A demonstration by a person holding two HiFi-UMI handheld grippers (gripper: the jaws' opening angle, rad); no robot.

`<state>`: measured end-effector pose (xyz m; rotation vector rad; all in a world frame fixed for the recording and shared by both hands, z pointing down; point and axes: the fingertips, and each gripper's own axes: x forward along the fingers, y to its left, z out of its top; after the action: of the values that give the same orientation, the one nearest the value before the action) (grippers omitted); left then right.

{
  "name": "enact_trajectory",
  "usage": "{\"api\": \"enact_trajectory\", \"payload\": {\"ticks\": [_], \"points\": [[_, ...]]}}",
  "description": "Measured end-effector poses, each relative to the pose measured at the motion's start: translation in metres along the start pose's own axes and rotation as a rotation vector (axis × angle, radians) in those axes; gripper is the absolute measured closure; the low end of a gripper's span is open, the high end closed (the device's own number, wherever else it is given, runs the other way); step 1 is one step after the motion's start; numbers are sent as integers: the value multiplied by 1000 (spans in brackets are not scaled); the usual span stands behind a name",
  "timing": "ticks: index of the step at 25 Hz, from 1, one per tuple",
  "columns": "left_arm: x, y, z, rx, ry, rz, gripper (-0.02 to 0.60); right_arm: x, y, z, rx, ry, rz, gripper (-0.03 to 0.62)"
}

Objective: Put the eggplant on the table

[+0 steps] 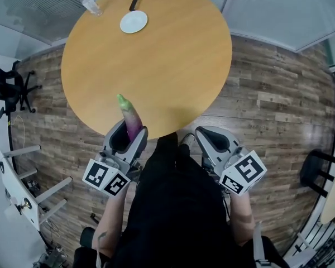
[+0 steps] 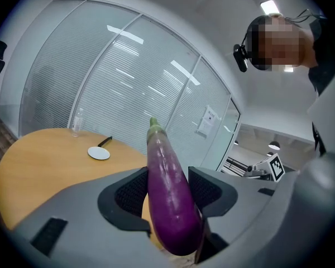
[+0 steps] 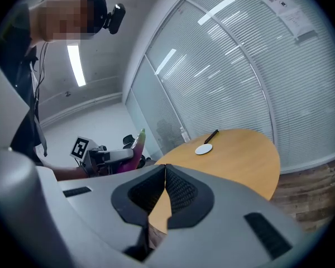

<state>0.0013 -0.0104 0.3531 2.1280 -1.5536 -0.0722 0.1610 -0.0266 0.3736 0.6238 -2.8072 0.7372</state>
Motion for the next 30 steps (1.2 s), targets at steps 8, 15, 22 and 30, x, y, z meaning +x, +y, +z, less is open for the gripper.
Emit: {"api": "enact_trajectory", "payload": {"ticks": [8,15,22,30], "points": [[48,39,17,28,42,-53,347,21,-6,30,-36,-11,-60,577],[88,102,34,41,92,-56,347,44,-6,38,-69,54,-93,577],[141,168,40,29,183,-46,347,83,-14,53,-43,43,-157,577],[203,229,38,2,283,-53,347,117,-27,66,-16,48,-223,577]]}}
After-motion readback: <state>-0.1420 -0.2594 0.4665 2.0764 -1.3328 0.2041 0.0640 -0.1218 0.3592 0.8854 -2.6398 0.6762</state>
